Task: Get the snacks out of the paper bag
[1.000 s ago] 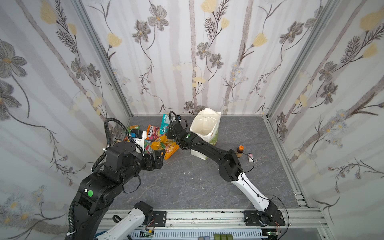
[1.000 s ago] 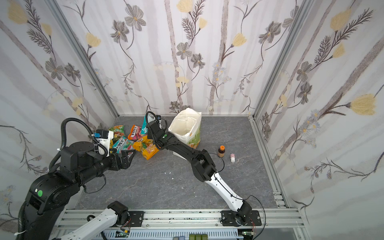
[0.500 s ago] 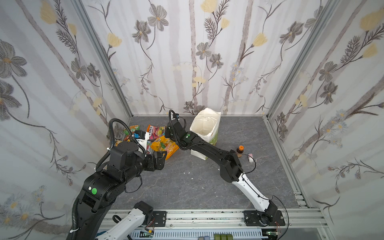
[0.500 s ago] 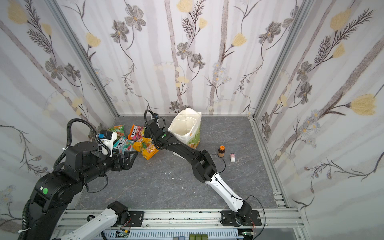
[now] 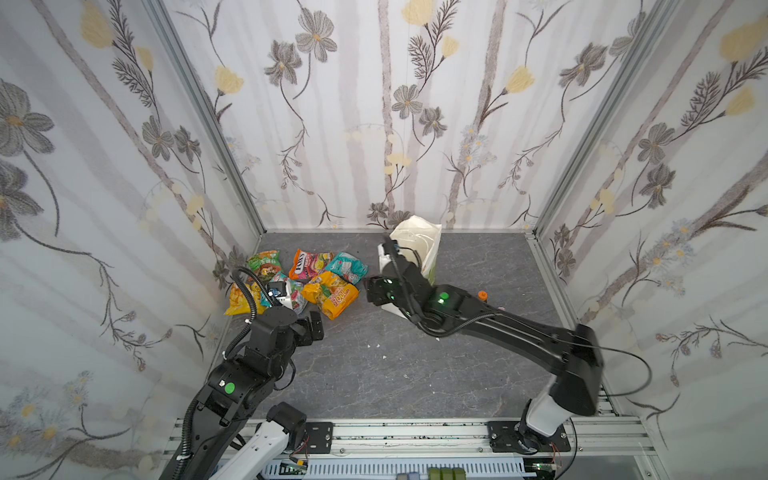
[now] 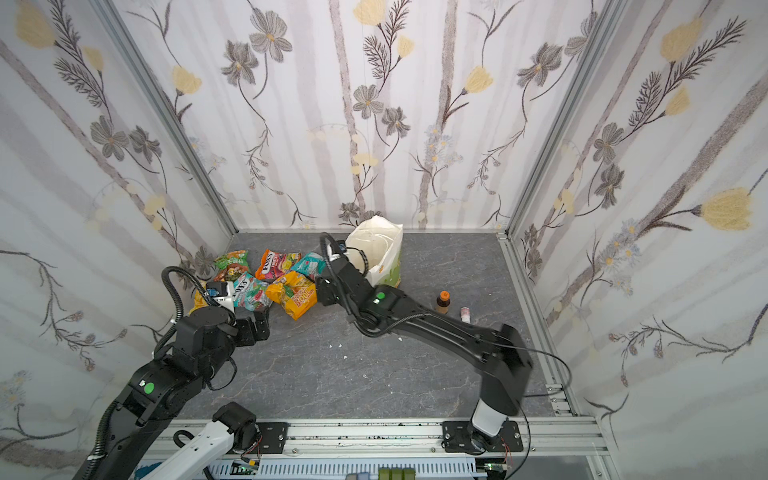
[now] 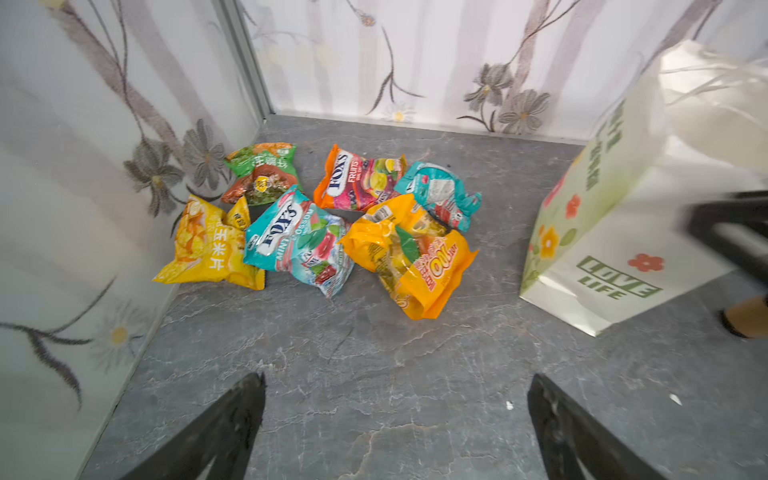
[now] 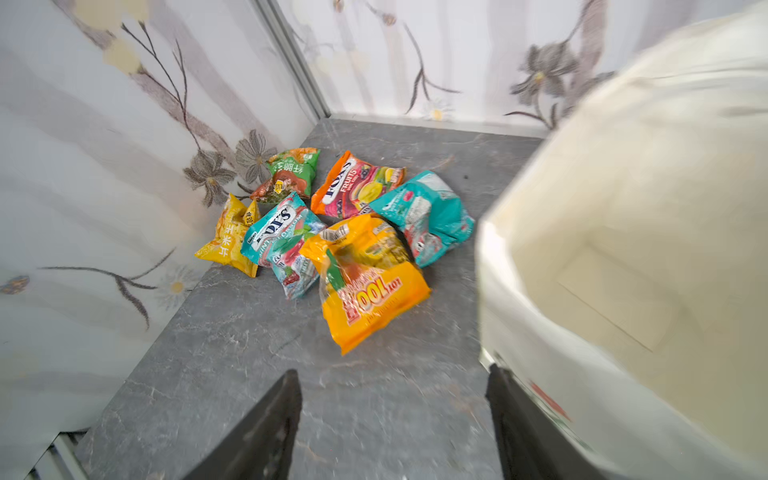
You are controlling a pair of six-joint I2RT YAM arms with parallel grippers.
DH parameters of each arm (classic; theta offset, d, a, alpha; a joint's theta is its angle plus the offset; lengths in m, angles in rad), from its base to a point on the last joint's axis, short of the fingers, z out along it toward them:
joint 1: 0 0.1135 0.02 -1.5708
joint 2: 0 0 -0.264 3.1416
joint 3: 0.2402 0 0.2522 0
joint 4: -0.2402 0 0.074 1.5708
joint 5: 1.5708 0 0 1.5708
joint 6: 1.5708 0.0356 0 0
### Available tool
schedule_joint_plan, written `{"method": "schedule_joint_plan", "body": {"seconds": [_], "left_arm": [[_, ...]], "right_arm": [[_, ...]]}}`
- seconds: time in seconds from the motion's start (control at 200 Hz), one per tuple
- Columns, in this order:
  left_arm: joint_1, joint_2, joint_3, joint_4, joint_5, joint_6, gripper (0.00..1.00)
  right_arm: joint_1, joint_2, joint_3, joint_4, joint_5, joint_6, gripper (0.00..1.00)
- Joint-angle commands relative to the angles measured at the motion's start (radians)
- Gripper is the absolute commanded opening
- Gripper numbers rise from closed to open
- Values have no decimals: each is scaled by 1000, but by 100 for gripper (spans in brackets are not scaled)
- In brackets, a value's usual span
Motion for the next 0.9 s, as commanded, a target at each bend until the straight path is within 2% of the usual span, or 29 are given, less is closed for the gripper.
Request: {"method": "schedule_joint_plan", "body": {"seconds": [0.0,0.105,0.17,0.24,0.285,0.345,0.38,0.425,0.485,0.535,0.565,0.615,0.665,0.734,0.779,0.854,0.894], "left_arm": [[5,-28,-125,213,-160,9,100],[21,-16,-264,369,-203,91,100],[35,13,-357,491,-224,146,100],[55,54,-460,667,-275,169,100],[83,78,-526,800,-291,158,100],[145,117,-602,969,-233,167,100],[184,155,-628,1044,-197,170,100],[243,226,-649,1124,-142,174,100],[299,337,-667,1240,-62,205,100],[328,431,-668,1354,-37,217,100],[351,488,-661,1427,12,220,100],[383,598,-652,1570,93,210,100],[394,720,-607,1648,159,241,100],[398,823,-521,1626,208,315,100],[409,899,-488,1632,183,293,100],[445,1022,-515,1821,224,282,100],[458,974,-482,1660,261,250,100]], "right_arm": [[-20,-288,-258,122,199,-2,85],[-103,-497,-518,121,309,72,96],[-182,-619,-674,129,378,116,99],[-273,-736,-850,190,483,97,99],[-325,-799,-967,299,541,28,99],[-407,-873,-1110,499,558,-90,99],[-479,-909,-1149,535,563,-21,100],[-596,-934,-1214,651,464,10,100],[-757,-914,-1278,812,288,53,100],[-851,-866,-1258,810,220,81,100],[-882,-834,-1219,779,201,51,100],[-891,-794,-1150,735,212,-66,100],[-889,-752,-1130,791,226,-177,100],[-894,-680,-1170,975,204,-324,100],[-896,-601,-1201,1108,171,-388,100],[-893,-433,-1206,1281,115,-447,100],[-878,-383,-1171,1295,119,-462,100]]}}
